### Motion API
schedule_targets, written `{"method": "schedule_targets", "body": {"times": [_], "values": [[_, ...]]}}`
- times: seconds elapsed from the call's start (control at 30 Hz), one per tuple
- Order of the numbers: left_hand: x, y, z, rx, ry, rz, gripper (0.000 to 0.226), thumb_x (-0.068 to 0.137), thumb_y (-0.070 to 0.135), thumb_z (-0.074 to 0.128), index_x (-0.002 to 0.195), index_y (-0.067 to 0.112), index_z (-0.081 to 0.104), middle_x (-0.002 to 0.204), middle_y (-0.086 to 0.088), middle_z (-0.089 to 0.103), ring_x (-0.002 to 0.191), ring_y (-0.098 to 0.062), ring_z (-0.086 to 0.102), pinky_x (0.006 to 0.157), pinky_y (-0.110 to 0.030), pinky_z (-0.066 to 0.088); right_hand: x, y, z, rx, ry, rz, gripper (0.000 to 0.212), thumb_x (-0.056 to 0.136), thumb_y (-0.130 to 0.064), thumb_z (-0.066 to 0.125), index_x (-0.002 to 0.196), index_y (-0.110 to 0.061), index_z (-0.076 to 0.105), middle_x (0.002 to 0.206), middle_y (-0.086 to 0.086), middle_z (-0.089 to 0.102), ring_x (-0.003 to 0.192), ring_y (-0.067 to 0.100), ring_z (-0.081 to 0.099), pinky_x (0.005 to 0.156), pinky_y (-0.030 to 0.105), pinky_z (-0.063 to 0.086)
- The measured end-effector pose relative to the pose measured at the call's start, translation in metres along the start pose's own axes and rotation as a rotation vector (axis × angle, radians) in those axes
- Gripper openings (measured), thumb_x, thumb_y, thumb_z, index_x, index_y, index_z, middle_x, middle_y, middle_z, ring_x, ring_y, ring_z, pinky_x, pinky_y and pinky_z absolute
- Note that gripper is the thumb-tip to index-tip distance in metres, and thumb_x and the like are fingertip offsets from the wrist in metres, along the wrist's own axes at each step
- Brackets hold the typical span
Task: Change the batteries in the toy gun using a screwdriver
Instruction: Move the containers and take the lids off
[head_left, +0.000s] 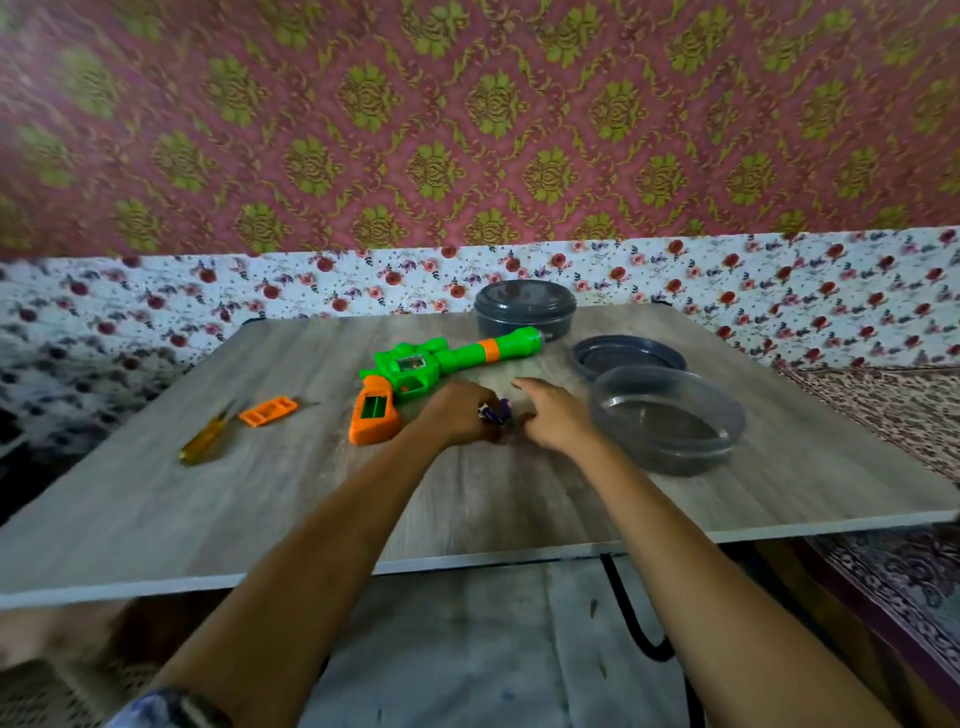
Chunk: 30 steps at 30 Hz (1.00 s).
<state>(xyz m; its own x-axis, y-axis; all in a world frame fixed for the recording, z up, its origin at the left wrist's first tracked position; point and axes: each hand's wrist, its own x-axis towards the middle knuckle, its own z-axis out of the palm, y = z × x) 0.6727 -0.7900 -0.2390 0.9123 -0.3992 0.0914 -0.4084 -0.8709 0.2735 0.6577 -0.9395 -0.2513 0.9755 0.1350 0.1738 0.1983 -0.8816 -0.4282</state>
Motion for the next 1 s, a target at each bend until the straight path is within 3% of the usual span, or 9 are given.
{"method": "schedule_targets", "body": {"times": [0.13,0.3,0.43,0.57,0.7,0.77,0.83,1.0], "values": [[0.009,-0.004,0.004,0.030,0.011,0.013,0.042,0.078,0.038,0.073,0.110,0.012,0.070,0.106,-0.012,0.068,0.097,-0.027,0.062,0.081,-0.036,0.048,0.019,-0.004,0.000,-0.007,-0.132,-0.014,0.057,0.087,-0.011,0.052,0.142,-0.015,0.036,0.148,0.009,0.039,0.132,0.025,0.041,0.106,0.029,0.034],[0.019,-0.004,0.002,0.109,-0.030,0.066,0.038,0.079,0.038,0.071,0.106,0.011,0.071,0.103,-0.012,0.069,0.095,-0.028,0.062,0.078,-0.037,0.045,0.032,-0.004,0.008,-0.083,-0.209,-0.017,0.034,0.082,-0.016,0.062,0.115,-0.011,0.059,0.117,0.016,0.062,0.107,0.031,0.058,0.078,0.027,0.041],[0.021,-0.006,0.000,0.130,-0.029,0.091,0.037,0.078,0.041,0.072,0.105,0.015,0.073,0.101,-0.009,0.069,0.092,-0.025,0.062,0.078,-0.039,0.048,0.034,0.001,0.012,-0.127,-0.100,0.008,0.022,0.077,-0.018,0.063,0.097,-0.009,0.068,0.104,0.016,0.068,0.096,0.033,0.062,0.076,0.031,0.046],[0.018,-0.012,0.003,0.004,0.021,0.066,0.035,0.074,0.035,0.076,0.104,0.015,0.074,0.100,-0.008,0.071,0.092,-0.022,0.064,0.079,-0.037,0.051,0.028,0.002,0.007,-0.094,-0.002,0.066,0.023,0.080,-0.013,0.060,0.100,-0.010,0.071,0.106,0.016,0.067,0.097,0.032,0.062,0.072,0.027,0.044],[0.015,-0.012,-0.001,-0.212,0.138,-0.005,0.035,0.076,0.032,0.077,0.104,0.012,0.073,0.103,-0.005,0.072,0.094,-0.017,0.065,0.071,-0.018,0.047,0.018,0.003,-0.027,-0.015,0.089,0.024,0.028,0.080,-0.014,0.068,0.107,-0.009,0.070,0.112,0.011,0.069,0.105,0.024,0.063,0.093,0.031,0.048],[0.017,0.002,-0.011,-0.339,0.201,-0.004,0.036,0.074,0.034,0.078,0.103,0.012,0.073,0.099,-0.006,0.073,0.091,-0.015,0.066,0.068,-0.017,0.044,0.009,0.007,-0.056,0.085,0.154,0.024,0.029,0.078,-0.013,0.072,0.105,-0.004,0.069,0.109,0.012,0.070,0.100,0.020,0.065,0.093,0.027,0.048],[0.023,0.027,-0.022,-0.363,0.218,0.049,0.037,0.074,0.035,0.078,0.103,0.013,0.073,0.097,-0.004,0.072,0.088,-0.014,0.065,0.073,-0.021,0.045,-0.003,0.017,-0.085,0.131,0.210,0.034,0.030,0.077,-0.010,0.073,0.105,-0.003,0.068,0.109,0.011,0.069,0.096,0.018,0.065,0.085,0.020,0.046],[0.047,0.106,-0.027,-0.283,0.085,0.232,0.032,0.075,0.027,0.079,0.102,0.012,0.073,0.100,-0.006,0.072,0.082,-0.010,0.060,0.071,-0.021,0.047,-0.040,0.063,-0.123,0.014,0.255,0.134,0.027,0.074,-0.011,0.074,0.100,-0.006,0.070,0.106,0.012,0.069,0.094,0.024,0.064,0.082,0.028,0.048]]}}
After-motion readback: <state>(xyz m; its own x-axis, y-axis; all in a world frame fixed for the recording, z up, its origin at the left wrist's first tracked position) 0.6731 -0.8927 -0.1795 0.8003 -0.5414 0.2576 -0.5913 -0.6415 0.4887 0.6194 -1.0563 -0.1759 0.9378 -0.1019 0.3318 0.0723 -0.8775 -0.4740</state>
